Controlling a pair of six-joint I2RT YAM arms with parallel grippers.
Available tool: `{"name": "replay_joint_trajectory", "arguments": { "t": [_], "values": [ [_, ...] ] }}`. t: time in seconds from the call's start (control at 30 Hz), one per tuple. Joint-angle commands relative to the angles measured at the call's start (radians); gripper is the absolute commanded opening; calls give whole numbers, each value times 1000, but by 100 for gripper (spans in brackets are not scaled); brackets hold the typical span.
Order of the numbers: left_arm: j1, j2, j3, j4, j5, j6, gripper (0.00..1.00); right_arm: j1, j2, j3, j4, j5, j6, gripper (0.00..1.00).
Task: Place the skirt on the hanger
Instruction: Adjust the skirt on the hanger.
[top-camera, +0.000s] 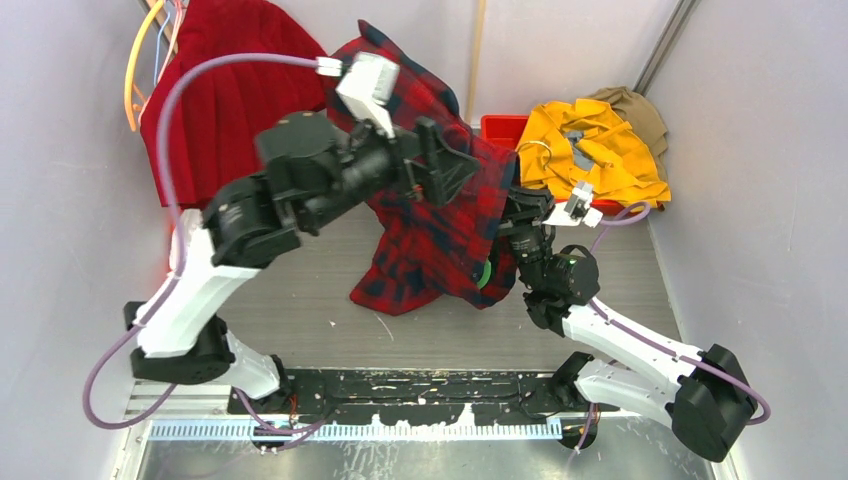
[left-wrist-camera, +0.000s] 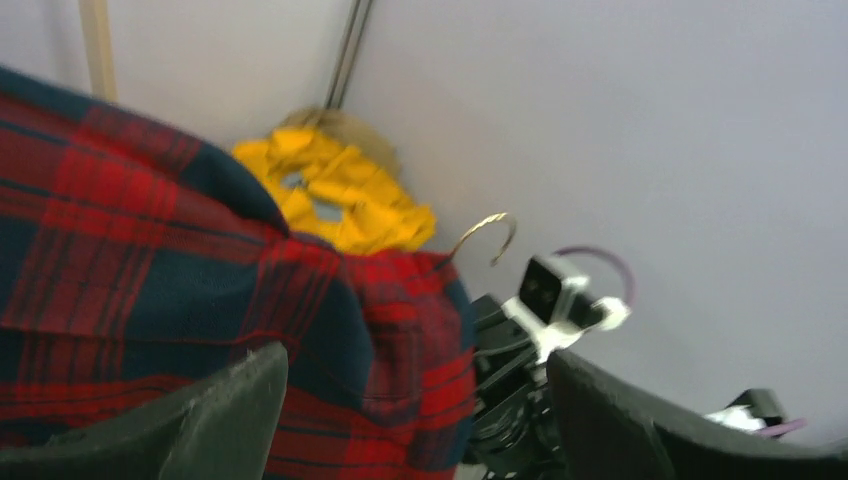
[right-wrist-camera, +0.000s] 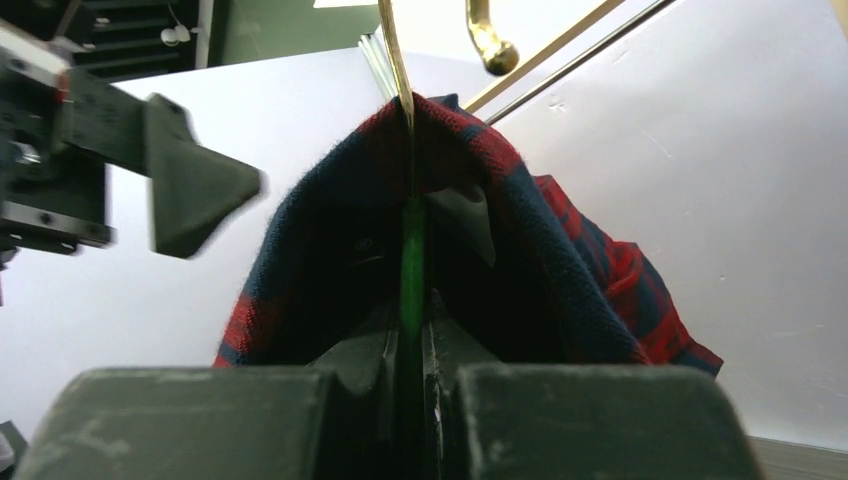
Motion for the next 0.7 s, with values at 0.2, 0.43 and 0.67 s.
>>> {"name": "replay_joint_trajectory", "arguments": {
  "t": [0.2, 0.43, 0.67],
  "values": [
    [29, 138, 48, 20, -128, -12, 99, 12, -28, 121, 178, -69, 17, 1],
    [54, 102, -10, 59, -155, -23, 100, 18, -64, 115, 149, -90, -7, 1],
    [98, 63, -38, 66, -186, -25, 99, 25, -81, 101, 138, -113, -6, 1]
  ]
}}
